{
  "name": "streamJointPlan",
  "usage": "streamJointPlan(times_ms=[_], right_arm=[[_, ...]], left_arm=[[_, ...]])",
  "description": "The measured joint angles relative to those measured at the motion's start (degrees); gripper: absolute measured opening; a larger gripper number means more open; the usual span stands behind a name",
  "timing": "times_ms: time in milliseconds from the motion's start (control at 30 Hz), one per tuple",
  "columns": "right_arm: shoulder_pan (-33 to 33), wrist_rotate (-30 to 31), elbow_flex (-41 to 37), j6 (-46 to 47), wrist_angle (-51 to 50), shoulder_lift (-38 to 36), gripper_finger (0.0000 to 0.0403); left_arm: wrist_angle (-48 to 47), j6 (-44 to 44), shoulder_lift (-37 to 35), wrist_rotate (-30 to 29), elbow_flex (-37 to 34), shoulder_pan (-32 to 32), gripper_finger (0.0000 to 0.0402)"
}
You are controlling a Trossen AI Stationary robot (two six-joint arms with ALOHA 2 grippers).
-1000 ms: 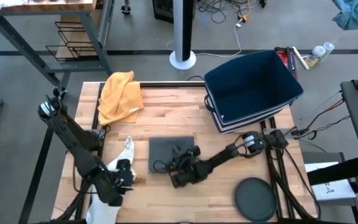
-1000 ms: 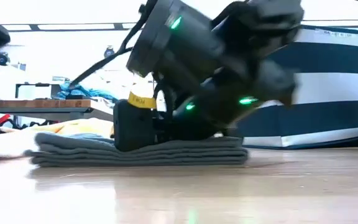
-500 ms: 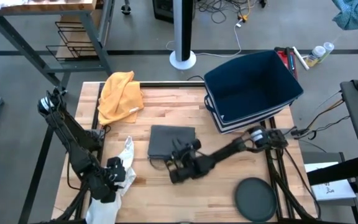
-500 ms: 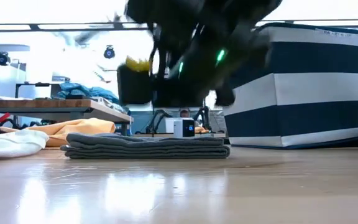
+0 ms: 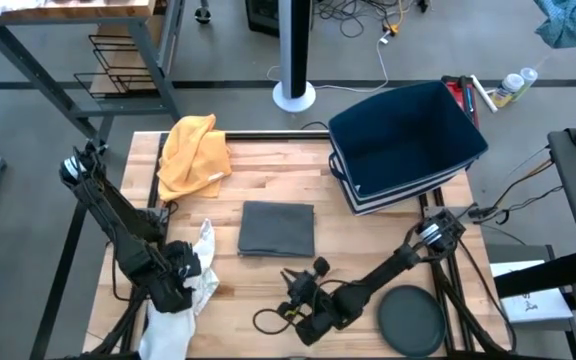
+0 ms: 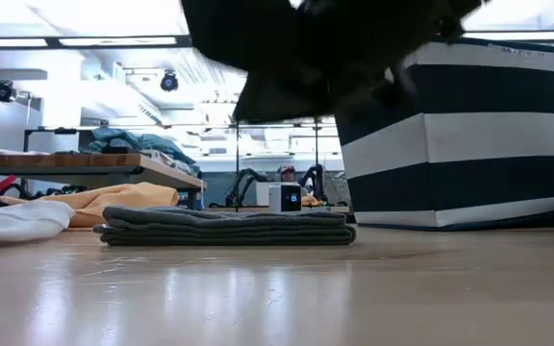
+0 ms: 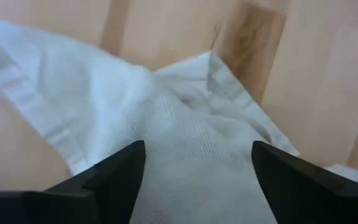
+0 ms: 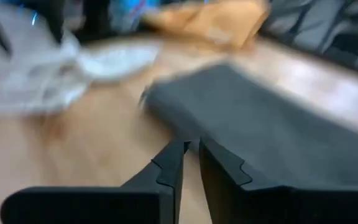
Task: Fold kitchen towel into neat rectangle
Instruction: Fold the gray towel
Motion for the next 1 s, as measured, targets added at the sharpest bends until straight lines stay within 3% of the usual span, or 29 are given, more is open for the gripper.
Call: streamJointPlan(times_ms=[167,267,367,500,667,833,1000], right_arm=[[-1.31,-7.06,-0.11,0.35,2.07,2.24,0.0028],[-3.15,-10.4,-0.07,-1.58,2.73,3.43,0.0023],[-5.36,-11.4,-0.09,-0.07,2.86,4.85,0.0022],[-8.0,-12.5,0.04,1.93,3.34,4.82,0.0016],[-13.36,-16.47,-0.04,1.97,3.17,5.14,0.0002],[-20.29,-16.18,-0.04,0.52,3.39,5.44,0.0002],[-21.95,-10.51,0.05,-4.86,2.72,2.71,0.0003]], left_arm=[[2.74,-3.95,1.25,-2.9,-5.92,0.27,0.0279],[5.78,-6.58,2.22,-2.79,-9.8,0.39,0.0252],[11.41,-4.68,3.74,-4.98,-11.97,0.13,0.018],[13.32,-2.34,5.36,-10.34,-10.6,-0.31,0.0035],[18.87,8.03,5.88,-17.83,-3.56,-0.42,0.0038],[23.63,17.83,6.38,-19.38,4.1,-1.0,0.0027],[23.1,23.24,8.01,-23.79,9.43,-3.14,0.0027]])
